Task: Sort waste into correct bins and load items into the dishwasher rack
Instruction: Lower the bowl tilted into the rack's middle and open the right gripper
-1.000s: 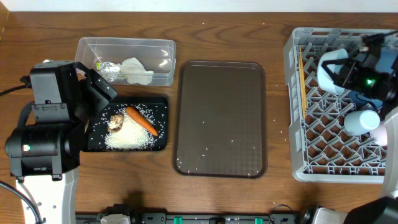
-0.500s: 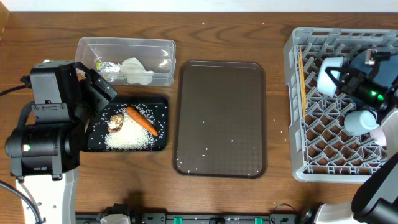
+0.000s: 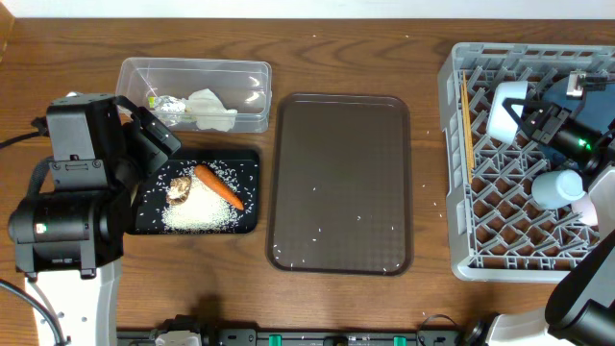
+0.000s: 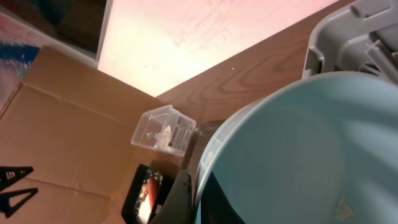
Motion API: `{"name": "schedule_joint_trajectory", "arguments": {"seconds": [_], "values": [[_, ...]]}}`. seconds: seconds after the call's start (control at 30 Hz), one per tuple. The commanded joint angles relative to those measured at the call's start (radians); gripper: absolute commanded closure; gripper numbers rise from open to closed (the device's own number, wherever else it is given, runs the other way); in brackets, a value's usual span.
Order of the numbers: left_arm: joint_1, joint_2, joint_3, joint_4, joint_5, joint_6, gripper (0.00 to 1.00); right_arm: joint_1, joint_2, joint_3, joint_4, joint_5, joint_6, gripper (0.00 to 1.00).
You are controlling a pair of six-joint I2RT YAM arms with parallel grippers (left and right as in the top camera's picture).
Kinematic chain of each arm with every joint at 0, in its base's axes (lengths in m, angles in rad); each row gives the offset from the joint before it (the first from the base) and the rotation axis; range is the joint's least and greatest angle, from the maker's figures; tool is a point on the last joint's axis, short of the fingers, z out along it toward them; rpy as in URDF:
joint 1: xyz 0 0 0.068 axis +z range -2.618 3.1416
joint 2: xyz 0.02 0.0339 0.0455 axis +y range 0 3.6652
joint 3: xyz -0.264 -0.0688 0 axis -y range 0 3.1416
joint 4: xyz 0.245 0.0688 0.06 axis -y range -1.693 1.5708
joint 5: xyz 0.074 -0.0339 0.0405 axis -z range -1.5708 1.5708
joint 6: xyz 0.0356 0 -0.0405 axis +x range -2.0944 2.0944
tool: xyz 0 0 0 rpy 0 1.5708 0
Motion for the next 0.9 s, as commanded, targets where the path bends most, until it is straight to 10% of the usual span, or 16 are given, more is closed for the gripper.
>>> {"name": "schedule_joint_trajectory", "arguments": {"seconds": [0.0,0.87], "values": [[-0.002,0.003,0.003,-0.003,-0.015,-0.002,0.02,0.0,0.018,-0.013,0.003,-0.014,0.031,0.99],[-0.002,0.003,0.003,-0.003,-0.015,-0.002,0.02,-0.064,0.081,-0.031,0.006,0.024,0.061,0.99]]}}
